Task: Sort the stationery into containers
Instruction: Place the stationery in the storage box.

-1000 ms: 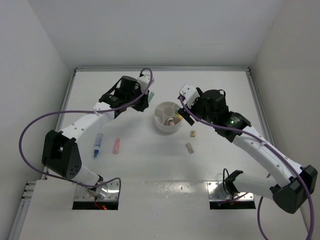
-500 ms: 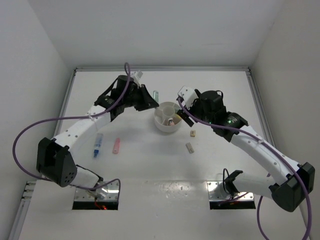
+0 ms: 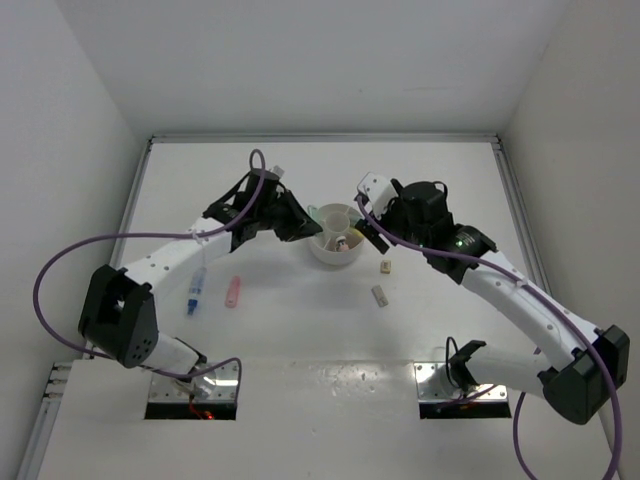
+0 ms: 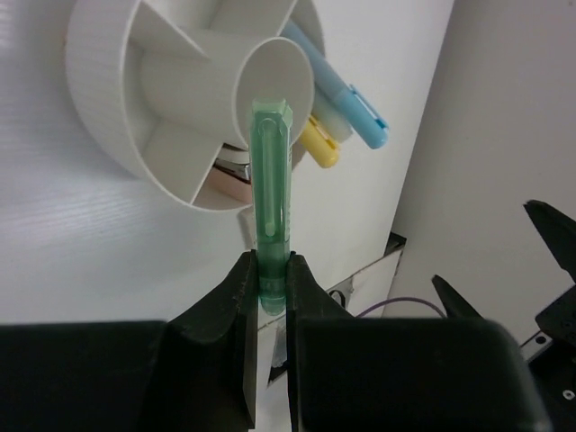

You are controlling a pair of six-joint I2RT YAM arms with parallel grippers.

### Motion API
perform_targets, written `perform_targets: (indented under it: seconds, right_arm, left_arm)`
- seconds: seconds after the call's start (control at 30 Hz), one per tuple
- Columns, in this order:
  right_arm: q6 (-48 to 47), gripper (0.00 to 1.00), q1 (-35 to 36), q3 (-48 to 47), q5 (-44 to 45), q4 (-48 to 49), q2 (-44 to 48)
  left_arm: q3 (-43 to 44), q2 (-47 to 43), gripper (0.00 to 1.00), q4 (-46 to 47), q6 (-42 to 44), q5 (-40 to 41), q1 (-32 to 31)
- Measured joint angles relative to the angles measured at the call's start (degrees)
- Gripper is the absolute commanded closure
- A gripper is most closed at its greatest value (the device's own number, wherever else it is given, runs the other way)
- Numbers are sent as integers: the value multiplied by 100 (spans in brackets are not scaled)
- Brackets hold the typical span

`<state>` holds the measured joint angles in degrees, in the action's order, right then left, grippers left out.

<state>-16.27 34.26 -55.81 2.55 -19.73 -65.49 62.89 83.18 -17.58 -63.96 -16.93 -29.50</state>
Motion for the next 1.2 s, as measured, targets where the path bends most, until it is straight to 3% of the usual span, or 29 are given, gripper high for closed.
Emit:
perform_targets:
  seconds: [0.9,1.2]
  right_arm:
    - [0,27,-39,0,-2,11,105]
    - [0,27,-39,0,-2,17,105]
  left_arm:
    - [-103,796,99,28,-295,-87,-46]
    - [-103,1119,87,149,-295,-234,-208]
